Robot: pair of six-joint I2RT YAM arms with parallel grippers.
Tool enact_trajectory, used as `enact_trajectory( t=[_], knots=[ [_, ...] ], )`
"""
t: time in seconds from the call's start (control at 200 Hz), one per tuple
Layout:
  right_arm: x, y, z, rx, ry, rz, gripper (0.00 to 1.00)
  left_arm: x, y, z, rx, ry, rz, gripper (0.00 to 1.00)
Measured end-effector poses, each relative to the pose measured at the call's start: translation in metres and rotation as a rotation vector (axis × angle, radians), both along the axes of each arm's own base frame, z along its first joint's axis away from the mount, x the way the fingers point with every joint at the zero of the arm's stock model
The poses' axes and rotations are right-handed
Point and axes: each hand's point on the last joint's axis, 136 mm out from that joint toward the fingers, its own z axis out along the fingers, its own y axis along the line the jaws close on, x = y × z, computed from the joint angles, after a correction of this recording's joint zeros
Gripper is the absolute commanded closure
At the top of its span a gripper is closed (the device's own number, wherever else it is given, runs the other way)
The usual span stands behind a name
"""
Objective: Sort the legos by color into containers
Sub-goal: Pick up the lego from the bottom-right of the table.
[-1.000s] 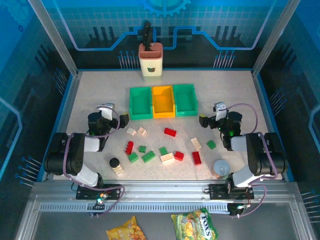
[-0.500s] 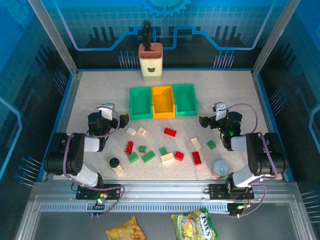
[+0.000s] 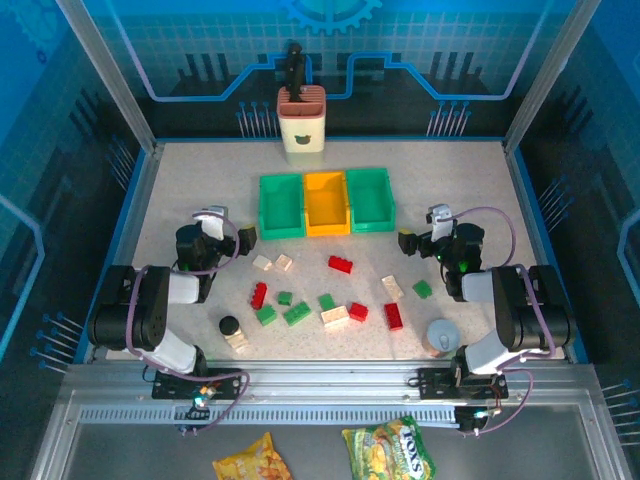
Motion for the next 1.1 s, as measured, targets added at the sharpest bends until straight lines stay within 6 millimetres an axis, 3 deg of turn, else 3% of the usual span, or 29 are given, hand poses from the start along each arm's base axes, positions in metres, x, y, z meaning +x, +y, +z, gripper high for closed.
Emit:
enact_trajectory(
  t=[0.445,0.685,0.875,1.101],
  knots=[
    [0.000,-0.001,0.000,-0.011,0.001,-0.006,0.00,-0.001,0.000,0.001,0.000,0.000,0.000,0.01],
    [-0.003,0.001,0.015,-0.027,-0.022,-0.010,0.00,-0.005,0.001,0.020,0.004,-0.024,0.010,0.01],
    [-0.006,0.003,0.025,-0.040,0.003,-0.021,0.00,-0.008,0.015,0.028,0.007,0.016,0.099,0.01],
    [-0.005,0.009,0.044,-0.046,0.082,-0.045,0.02,-0.011,0.025,0.053,-0.007,0.049,0.182,0.01]
  ],
)
